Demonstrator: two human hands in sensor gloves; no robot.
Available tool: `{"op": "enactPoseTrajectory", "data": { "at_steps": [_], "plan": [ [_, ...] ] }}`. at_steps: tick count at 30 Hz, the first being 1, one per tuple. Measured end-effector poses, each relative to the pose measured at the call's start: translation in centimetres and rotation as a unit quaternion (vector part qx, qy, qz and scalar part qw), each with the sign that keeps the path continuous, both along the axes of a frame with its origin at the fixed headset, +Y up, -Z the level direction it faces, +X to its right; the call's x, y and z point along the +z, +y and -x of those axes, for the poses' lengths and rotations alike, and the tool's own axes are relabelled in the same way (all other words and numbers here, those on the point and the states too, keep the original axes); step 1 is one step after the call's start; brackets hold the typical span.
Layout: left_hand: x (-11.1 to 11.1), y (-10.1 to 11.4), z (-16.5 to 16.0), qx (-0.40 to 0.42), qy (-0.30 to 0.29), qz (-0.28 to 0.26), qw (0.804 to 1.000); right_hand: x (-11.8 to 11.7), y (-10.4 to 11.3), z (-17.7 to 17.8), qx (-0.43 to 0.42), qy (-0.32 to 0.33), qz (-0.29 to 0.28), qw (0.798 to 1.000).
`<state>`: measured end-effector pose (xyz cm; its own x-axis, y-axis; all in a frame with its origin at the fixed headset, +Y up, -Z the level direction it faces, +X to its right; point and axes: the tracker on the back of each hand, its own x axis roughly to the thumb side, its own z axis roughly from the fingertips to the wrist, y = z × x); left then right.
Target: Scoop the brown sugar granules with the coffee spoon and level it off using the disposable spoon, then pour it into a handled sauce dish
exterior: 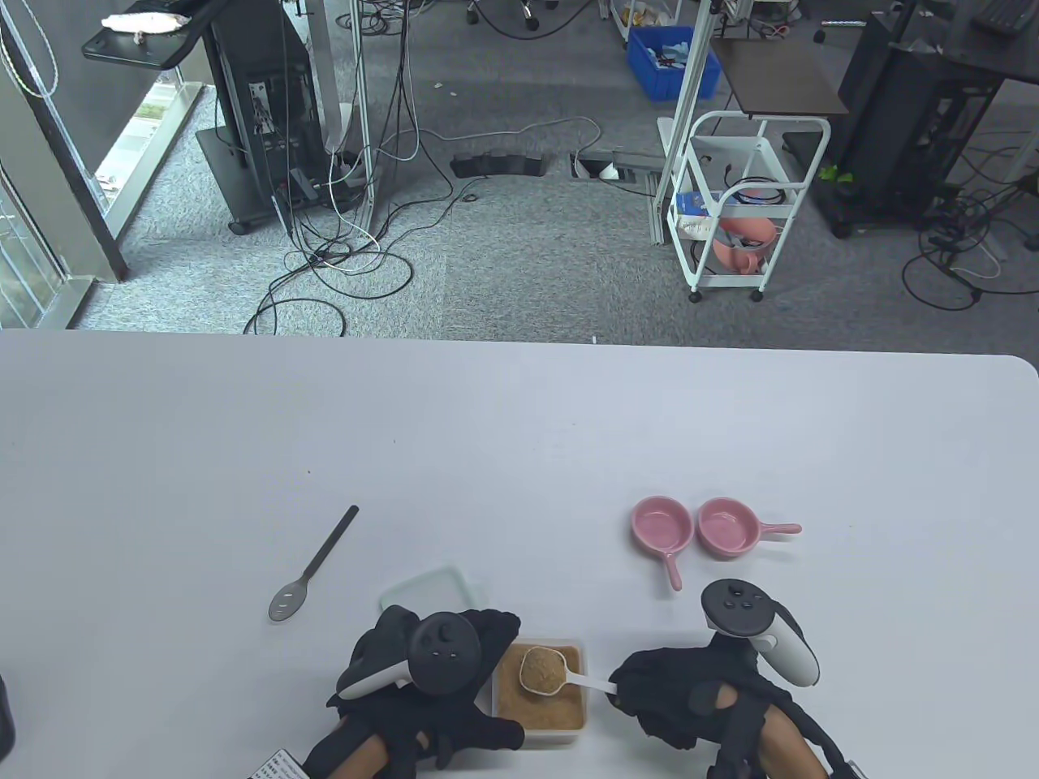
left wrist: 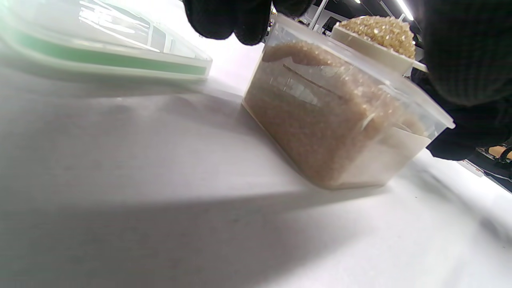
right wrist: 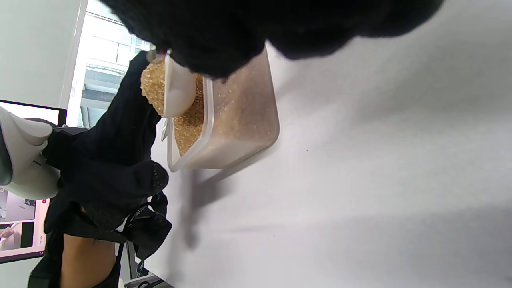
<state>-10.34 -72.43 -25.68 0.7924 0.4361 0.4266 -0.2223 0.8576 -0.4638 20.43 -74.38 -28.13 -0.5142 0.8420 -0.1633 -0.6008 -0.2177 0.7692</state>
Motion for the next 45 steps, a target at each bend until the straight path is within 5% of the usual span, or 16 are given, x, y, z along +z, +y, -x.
{"op": "enactPoseTrajectory", "data": {
  "at_steps": [10,18,26,45],
  "plan": [
    [-0.7,4.2,3.9,0.089,0.068,-0.061,0.992,0.0,0.1,0.0,-0.009,0.003,0.002,1.0],
    [-2.2,7.5,12.4,0.028,0.273,-0.171,0.946,0.0,0.0,0.1,-0.01,0.008,0.001,1.0],
    [-3.6,5.4,16.8,-0.07,0.454,-0.196,0.866,0.1,0.0,0.2,-0.014,0.009,0.002,1.0],
    [-5.7,-0.3,16.8,-0.215,0.487,-0.134,0.836,0.1,0.0,0.3,-0.001,0.014,-0.002,1.0]
  ]
}}
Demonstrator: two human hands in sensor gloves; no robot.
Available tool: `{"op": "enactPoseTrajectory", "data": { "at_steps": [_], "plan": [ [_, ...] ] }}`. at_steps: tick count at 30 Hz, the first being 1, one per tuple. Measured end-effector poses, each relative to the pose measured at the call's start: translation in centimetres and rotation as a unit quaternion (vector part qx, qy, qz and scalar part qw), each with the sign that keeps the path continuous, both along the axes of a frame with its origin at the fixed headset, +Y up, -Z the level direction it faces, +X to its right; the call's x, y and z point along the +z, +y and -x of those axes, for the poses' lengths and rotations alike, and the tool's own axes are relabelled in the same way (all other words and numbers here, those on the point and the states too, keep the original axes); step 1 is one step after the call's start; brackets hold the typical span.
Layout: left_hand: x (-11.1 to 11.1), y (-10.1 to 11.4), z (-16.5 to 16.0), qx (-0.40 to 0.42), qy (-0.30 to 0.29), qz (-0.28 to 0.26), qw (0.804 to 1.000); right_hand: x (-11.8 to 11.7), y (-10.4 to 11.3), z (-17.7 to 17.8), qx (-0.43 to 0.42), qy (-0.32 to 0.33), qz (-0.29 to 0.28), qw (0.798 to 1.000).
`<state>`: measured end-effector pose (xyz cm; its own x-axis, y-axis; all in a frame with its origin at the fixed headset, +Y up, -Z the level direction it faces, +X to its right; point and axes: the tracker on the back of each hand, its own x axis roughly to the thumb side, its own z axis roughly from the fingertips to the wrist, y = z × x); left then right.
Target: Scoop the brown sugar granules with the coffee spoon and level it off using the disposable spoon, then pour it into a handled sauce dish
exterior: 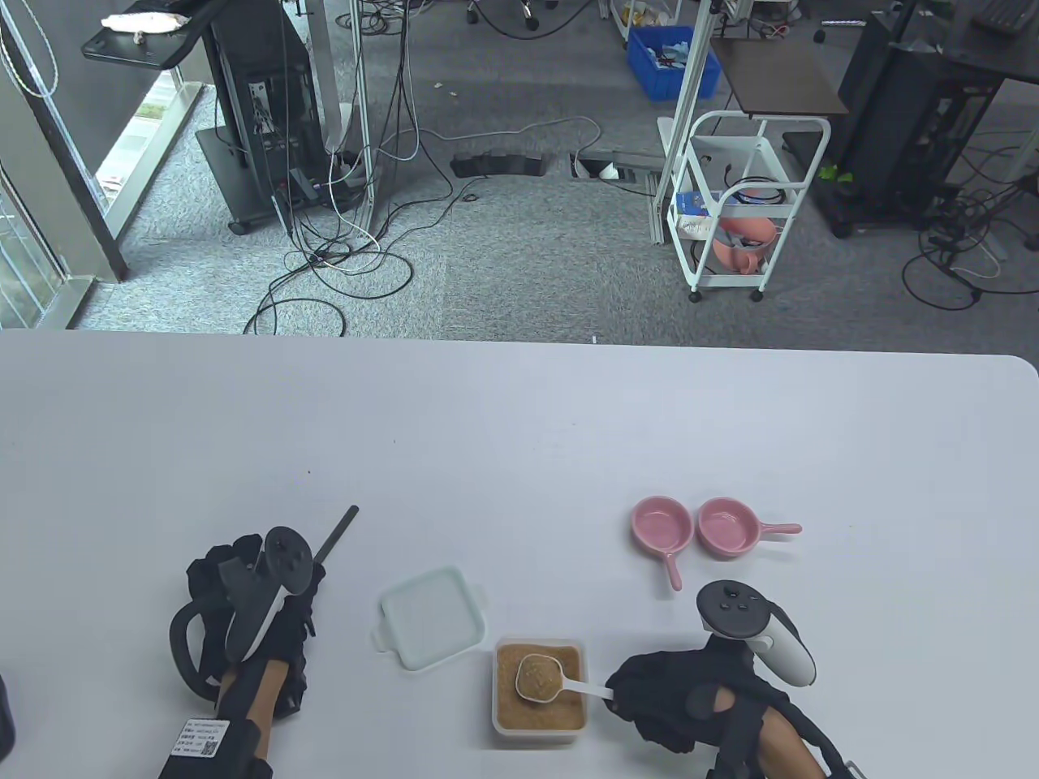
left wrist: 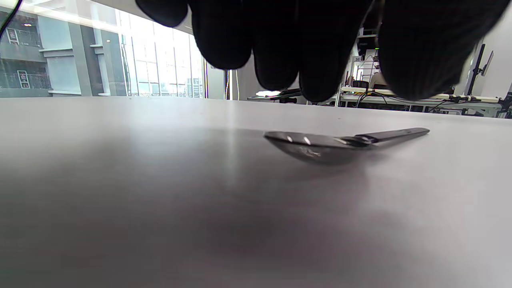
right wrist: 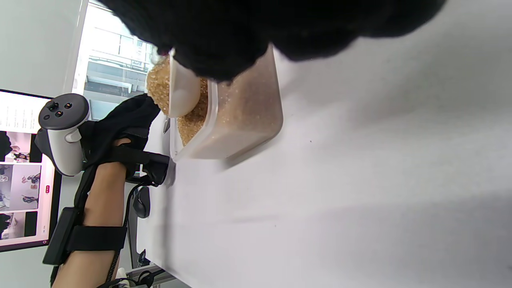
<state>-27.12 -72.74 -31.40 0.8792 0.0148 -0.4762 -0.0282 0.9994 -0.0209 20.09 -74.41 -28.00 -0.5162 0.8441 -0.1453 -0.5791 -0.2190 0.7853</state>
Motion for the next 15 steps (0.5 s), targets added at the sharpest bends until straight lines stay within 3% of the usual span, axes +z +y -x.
{"op": "enactPoseTrajectory", "data": {
  "at_steps": [15],
  "plan": [
    [-0.3,-1.2,-0.5,-0.007,-0.015,0.041,0.999,0.0,-0.1,0.1,0.0,0.005,0.004,1.0]
  ]
}}
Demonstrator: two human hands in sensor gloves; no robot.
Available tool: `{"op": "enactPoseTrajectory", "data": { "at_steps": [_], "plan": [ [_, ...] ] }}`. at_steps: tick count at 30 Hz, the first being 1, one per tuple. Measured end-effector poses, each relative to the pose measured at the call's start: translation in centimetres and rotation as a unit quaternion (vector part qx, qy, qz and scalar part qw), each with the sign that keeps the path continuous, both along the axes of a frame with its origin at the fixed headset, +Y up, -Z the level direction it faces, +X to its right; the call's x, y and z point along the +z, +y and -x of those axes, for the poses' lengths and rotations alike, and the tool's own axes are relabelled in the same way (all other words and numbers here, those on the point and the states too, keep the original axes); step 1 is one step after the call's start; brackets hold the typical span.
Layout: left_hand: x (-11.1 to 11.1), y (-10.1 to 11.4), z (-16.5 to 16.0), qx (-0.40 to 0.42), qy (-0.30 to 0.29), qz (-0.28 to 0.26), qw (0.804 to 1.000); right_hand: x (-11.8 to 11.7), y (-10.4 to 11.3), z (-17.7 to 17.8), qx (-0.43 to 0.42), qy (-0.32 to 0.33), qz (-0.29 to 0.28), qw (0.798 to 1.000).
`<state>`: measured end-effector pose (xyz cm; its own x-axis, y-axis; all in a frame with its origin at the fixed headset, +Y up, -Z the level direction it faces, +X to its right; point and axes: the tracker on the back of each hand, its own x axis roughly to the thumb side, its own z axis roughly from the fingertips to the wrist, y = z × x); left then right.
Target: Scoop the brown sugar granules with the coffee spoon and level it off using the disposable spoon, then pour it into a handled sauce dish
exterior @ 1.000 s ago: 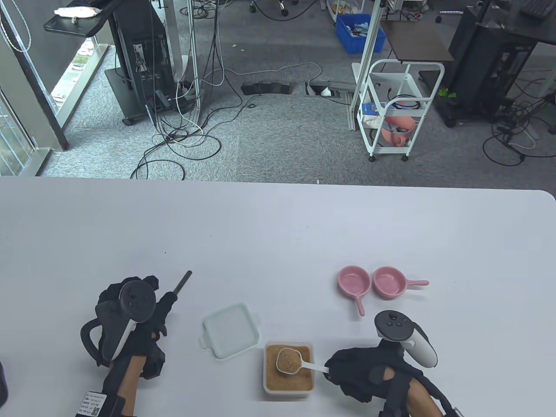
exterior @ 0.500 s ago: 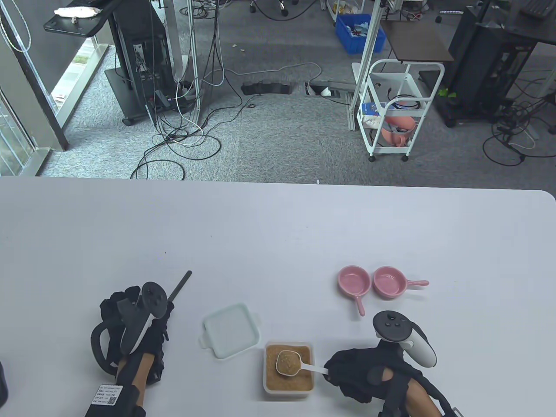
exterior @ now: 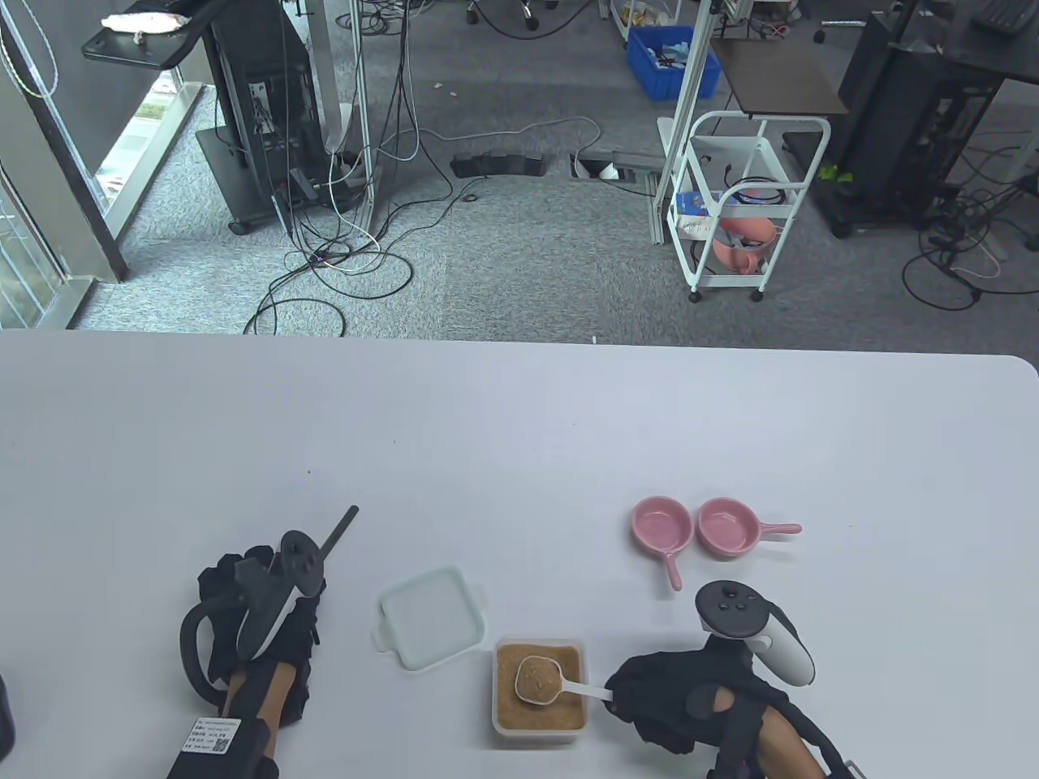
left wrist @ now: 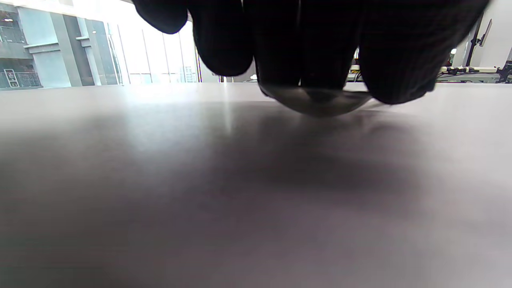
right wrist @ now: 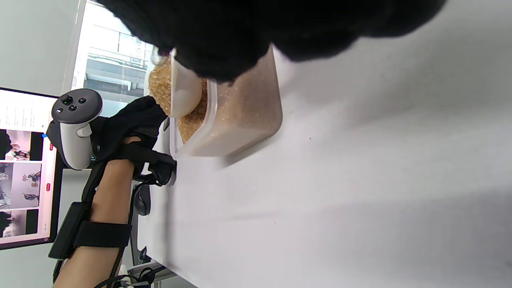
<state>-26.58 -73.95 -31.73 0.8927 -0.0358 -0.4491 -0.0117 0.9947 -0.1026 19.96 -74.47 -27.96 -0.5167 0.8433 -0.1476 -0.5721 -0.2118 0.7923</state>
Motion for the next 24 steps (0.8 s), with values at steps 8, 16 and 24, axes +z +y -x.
{"op": "enactPoseTrajectory", "data": {
  "at_steps": [8,16,24],
  "plan": [
    [0.0,0.1,-0.3,0.0,-0.009,0.008,1.0,0.0,0.0,0.0,0.001,0.002,0.0,1.0],
    [-0.2,0.0,-0.6,0.008,-0.028,0.014,0.999,0.0,0.0,0.0,0.003,-0.003,-0.002,1.0],
    [0.1,1.2,-1.2,0.03,-0.05,-0.029,0.998,-0.1,0.2,-0.3,-0.009,-0.011,-0.001,1.0]
  ]
}}
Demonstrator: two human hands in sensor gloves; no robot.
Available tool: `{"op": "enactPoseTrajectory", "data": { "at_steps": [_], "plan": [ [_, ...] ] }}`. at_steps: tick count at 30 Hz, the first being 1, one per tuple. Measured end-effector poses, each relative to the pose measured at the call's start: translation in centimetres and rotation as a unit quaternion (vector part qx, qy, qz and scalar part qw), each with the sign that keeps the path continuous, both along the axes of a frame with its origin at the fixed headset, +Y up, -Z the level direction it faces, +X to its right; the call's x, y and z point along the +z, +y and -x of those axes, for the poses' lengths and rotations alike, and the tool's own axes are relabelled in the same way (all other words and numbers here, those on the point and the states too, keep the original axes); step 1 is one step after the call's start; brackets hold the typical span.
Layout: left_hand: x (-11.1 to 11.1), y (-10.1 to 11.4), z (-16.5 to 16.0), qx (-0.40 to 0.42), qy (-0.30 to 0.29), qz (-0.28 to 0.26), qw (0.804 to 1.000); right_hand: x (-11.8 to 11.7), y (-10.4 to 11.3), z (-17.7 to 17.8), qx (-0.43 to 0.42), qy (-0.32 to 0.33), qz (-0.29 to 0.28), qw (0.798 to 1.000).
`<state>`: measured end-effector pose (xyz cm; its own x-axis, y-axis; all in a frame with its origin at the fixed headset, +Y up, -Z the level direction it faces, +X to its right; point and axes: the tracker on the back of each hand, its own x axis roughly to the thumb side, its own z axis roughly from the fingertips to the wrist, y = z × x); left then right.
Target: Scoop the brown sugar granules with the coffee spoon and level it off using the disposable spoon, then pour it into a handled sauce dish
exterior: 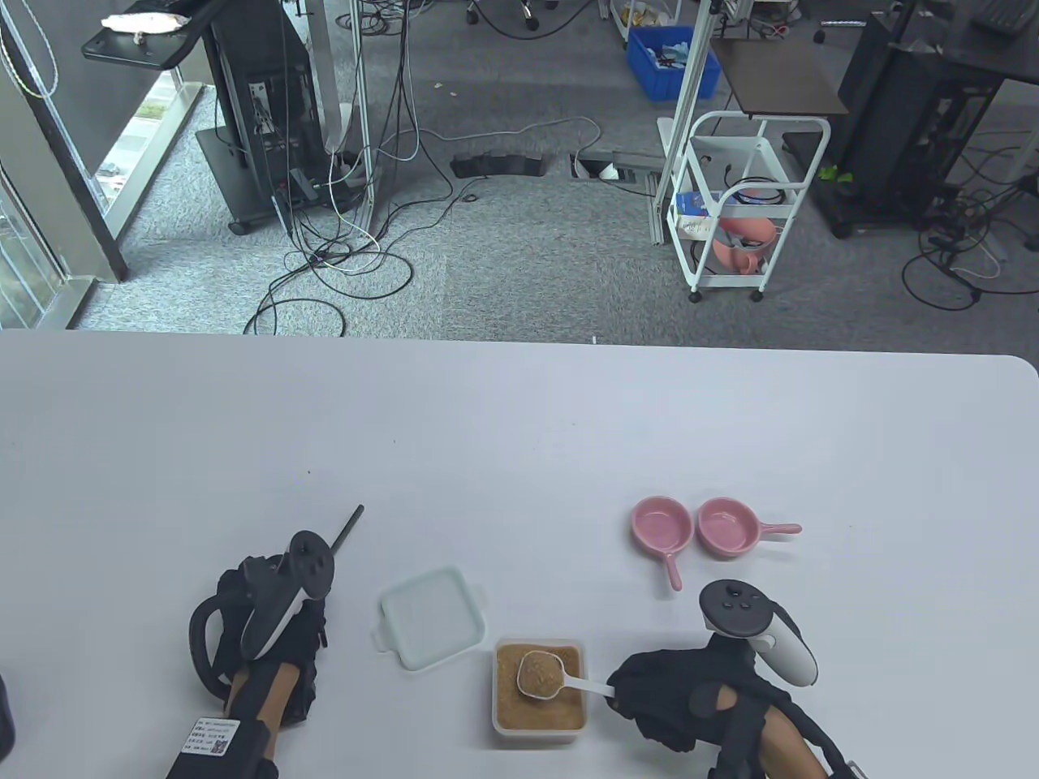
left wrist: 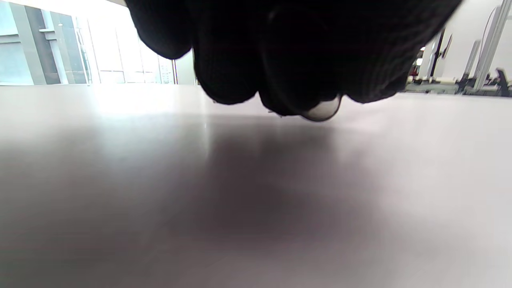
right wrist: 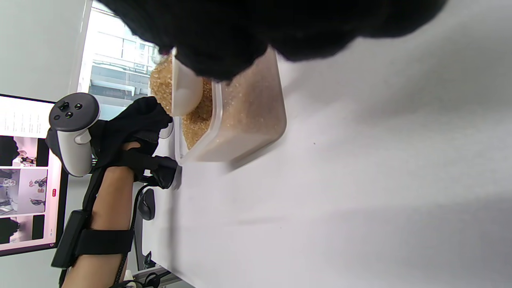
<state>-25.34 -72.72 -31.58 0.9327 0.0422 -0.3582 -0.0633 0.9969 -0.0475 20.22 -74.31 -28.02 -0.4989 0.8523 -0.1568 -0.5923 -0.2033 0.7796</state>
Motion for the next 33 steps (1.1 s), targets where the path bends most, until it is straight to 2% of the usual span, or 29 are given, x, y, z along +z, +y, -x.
{"op": "enactPoseTrajectory", "data": {
  "at_steps": [5,10,11,13,16,21,24,33],
  "plan": [
    [0.9,2.3,-1.5,0.077,-0.058,-0.056,0.994,0.0,0.0,-0.2,-0.006,-0.002,0.007,1.0],
    [2.6,4.3,-4.2,0.15,-0.15,-0.091,0.973,-0.1,0.0,-0.4,-0.007,-0.005,0.011,1.0],
    [3.1,4.7,-5.0,0.167,-0.183,-0.094,0.964,-0.1,0.0,-0.5,-0.008,-0.006,0.012,1.0],
    [3.9,5.1,-6.3,0.201,-0.259,-0.091,0.94,-0.1,0.0,-0.5,-0.011,-0.006,0.014,1.0],
    [5.0,5.3,-8.3,0.241,-0.344,-0.071,0.905,-0.1,0.0,-0.5,-0.017,-0.006,0.021,1.0],
    [6.7,4.9,-11.7,0.18,-0.424,-0.029,0.887,-0.1,0.1,-0.4,-0.024,-0.003,0.028,0.999],
    [7.3,4.6,-12.8,0.162,-0.446,-0.012,0.88,-0.1,0.1,-0.4,-0.027,-0.001,0.03,0.999],
    [7.3,3.5,-13.6,0.136,-0.454,0.02,0.88,-0.1,0.1,-0.4,-0.028,0.004,0.035,0.999]
  ]
}}
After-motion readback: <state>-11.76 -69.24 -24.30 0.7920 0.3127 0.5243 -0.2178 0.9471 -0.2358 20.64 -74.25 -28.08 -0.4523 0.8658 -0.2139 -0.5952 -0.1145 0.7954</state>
